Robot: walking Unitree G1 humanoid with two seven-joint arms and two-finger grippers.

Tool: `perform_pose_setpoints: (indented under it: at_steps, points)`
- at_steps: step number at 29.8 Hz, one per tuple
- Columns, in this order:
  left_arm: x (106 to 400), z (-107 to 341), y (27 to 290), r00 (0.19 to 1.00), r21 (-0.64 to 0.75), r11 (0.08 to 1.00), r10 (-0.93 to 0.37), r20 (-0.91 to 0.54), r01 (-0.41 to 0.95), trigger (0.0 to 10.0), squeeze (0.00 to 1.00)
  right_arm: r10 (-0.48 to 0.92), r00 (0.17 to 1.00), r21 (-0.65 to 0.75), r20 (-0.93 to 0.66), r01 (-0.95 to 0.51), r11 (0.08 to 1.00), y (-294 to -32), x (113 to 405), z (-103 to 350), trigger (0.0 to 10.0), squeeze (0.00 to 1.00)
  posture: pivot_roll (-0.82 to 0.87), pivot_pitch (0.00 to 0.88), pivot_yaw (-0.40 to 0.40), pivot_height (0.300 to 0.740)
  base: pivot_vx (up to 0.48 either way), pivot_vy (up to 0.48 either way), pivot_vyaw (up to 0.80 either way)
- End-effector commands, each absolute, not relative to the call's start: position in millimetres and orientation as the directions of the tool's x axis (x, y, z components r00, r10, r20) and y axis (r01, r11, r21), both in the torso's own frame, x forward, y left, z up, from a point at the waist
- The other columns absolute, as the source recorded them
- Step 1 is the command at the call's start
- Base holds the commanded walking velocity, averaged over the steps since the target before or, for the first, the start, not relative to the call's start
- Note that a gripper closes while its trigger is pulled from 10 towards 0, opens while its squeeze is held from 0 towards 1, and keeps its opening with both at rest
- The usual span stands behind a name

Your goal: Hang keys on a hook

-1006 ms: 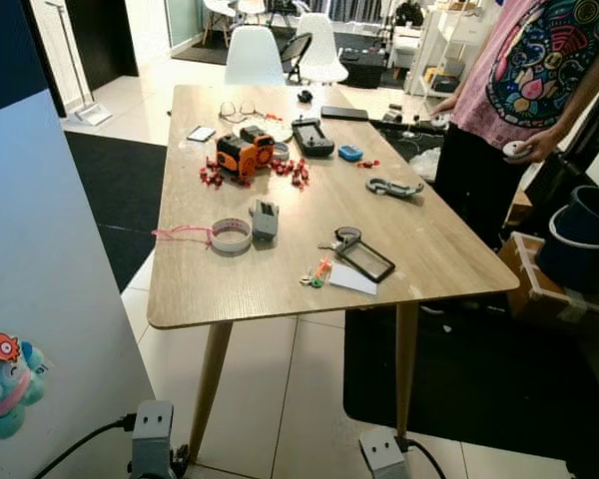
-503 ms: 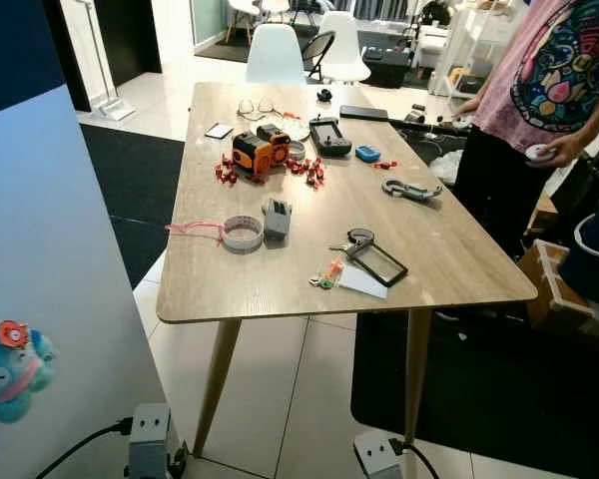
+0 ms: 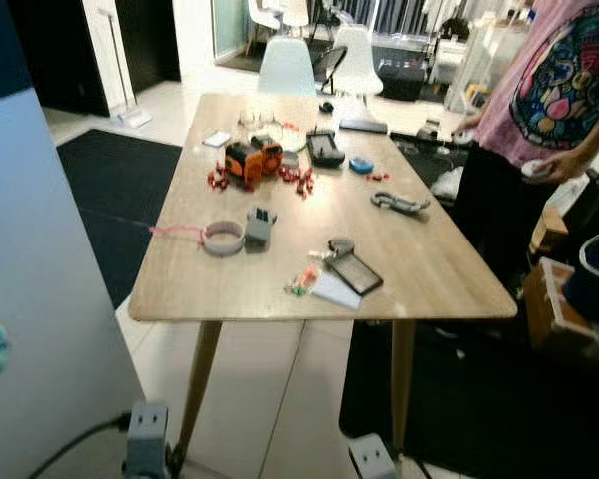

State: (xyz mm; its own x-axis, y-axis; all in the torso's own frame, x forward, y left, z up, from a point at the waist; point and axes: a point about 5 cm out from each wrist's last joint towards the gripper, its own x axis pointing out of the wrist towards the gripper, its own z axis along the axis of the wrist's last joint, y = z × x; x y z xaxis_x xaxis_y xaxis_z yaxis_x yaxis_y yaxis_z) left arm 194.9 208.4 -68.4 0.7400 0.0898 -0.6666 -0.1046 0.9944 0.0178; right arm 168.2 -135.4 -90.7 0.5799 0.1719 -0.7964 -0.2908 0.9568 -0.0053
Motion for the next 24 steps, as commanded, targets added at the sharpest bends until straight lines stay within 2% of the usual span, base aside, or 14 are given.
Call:
perform_pose_setpoints:
  at_steps: [1, 24]
  points:
    - [193.3, -70.2, 203.7, 0.734, 0.023, 0.995, 0.084, -0.674, -0.093, 10.0, 0.0, 0.152, 0.571, -0.018, -0.806, -0.281, 0.959, -141.4, 164.6, -92.5, 10.0, 0.0, 0.05, 0.031, -0.026, 0.74, 0.0, 0.0, 0.0]
    - [200.4, -66.9, 199.8, 0.747, 0.039, 0.996, 0.085, -0.659, -0.079, 10.0, 0.0, 0.144, 0.574, -0.019, -0.806, -0.268, 0.963, -141.2, 166.5, -91.9, 10.0, 0.0, 0.05, 0.031, -0.024, 0.74, 0.0, 0.0, 0.0]
